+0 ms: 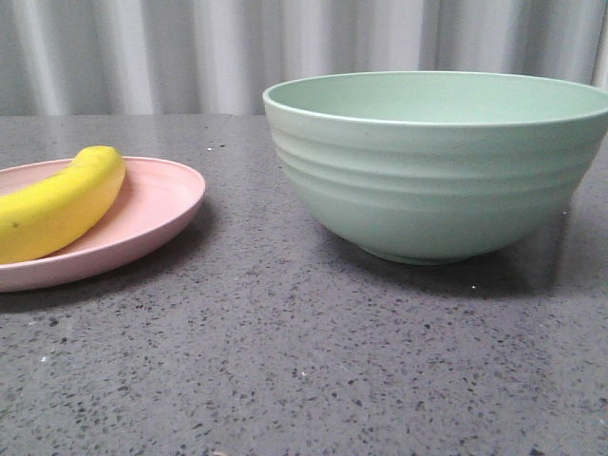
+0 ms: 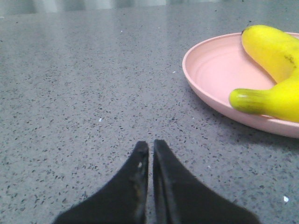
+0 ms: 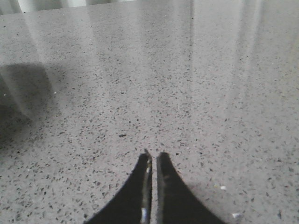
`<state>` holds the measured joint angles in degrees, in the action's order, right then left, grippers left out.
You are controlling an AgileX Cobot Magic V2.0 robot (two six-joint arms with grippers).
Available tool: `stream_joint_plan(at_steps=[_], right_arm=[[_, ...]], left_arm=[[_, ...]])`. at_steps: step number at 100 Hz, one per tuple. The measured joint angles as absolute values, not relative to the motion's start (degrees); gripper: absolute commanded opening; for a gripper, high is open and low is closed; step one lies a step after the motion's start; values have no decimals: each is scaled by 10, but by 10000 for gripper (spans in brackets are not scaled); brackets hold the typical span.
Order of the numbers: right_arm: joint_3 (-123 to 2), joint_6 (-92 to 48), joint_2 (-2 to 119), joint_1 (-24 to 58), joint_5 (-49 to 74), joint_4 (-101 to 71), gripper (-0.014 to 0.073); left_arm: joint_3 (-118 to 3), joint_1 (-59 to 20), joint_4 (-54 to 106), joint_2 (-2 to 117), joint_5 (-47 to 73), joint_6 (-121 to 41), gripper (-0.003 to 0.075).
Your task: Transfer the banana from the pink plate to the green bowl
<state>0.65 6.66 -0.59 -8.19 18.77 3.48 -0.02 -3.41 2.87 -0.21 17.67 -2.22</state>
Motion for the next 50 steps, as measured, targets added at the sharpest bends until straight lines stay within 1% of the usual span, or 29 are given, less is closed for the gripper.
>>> stream_joint_plan(at_steps=[29, 50], right_arm=[[7, 67, -6, -82, 188, 35, -65], [7, 67, -6, -82, 188, 35, -65]], left_arm=[[0, -34, 29, -2, 110, -22, -20], [0, -34, 29, -2, 97, -22, -20]])
